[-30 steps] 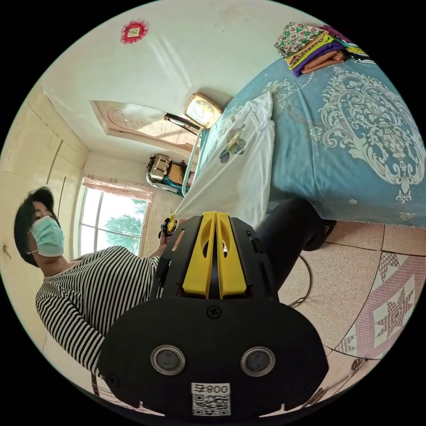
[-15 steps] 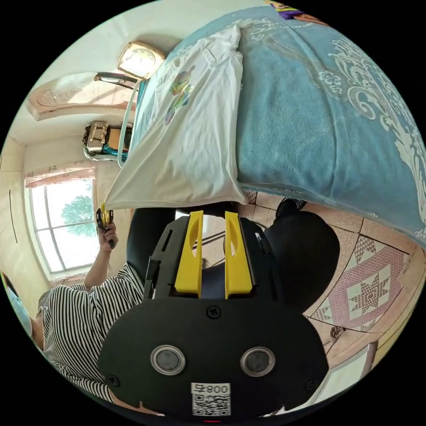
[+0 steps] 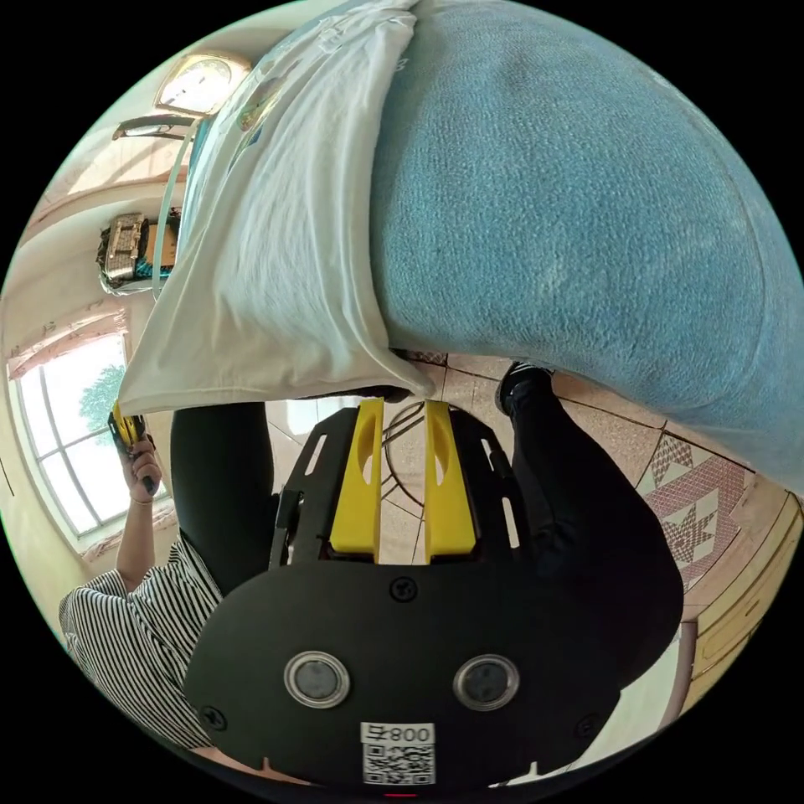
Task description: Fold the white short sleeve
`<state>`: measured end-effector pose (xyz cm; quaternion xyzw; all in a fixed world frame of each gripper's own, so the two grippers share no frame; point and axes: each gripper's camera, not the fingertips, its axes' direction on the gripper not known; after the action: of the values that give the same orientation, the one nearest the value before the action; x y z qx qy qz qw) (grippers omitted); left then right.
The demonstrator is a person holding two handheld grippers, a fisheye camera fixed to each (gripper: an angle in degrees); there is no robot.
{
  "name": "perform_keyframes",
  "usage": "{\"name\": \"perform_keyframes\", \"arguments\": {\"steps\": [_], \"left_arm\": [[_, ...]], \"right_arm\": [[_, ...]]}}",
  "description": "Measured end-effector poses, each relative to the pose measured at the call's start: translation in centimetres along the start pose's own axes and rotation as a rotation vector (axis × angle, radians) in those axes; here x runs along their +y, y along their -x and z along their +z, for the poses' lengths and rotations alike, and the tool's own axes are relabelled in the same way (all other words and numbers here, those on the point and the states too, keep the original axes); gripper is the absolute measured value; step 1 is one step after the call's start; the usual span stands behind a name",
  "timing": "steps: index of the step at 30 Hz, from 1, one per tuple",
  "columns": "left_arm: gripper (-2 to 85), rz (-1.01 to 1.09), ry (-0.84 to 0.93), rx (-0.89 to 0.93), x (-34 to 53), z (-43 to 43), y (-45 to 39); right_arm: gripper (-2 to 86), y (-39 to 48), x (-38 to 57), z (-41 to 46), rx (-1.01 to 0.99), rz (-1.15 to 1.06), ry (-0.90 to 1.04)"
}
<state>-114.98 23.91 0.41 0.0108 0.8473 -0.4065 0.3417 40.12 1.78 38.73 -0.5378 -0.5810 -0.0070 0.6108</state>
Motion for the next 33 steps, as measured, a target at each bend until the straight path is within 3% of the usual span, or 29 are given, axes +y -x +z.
{"name": "perform_keyframes", "arguments": {"steps": [5, 14, 25, 33], "left_arm": [[1.3, -0.01, -0.003, -0.022, -0.3, 0.9, -0.3], [1.4, -0.014, -0.022, -0.034, -0.6, 1.7, -0.9], [1.5, 0.026, -0.028, 0.004, -1.3, 1.9, -2.0], [1.4, 0.065, -0.018, 0.01, -1.6, 1.6, -3.0]], "right_arm": [[8.0, 1.0, 0.0, 1.2, 0.054, -0.065, -0.032], [1.8, 1.3, 2.0, 0.2, -0.045, -0.096, -0.03], [0.4, 1.5, 12.0, -14.9, -0.391, -0.245, -0.088], [0.2, 2.9, 16.8, -21.1, -0.447, -0.304, -0.125]]}}
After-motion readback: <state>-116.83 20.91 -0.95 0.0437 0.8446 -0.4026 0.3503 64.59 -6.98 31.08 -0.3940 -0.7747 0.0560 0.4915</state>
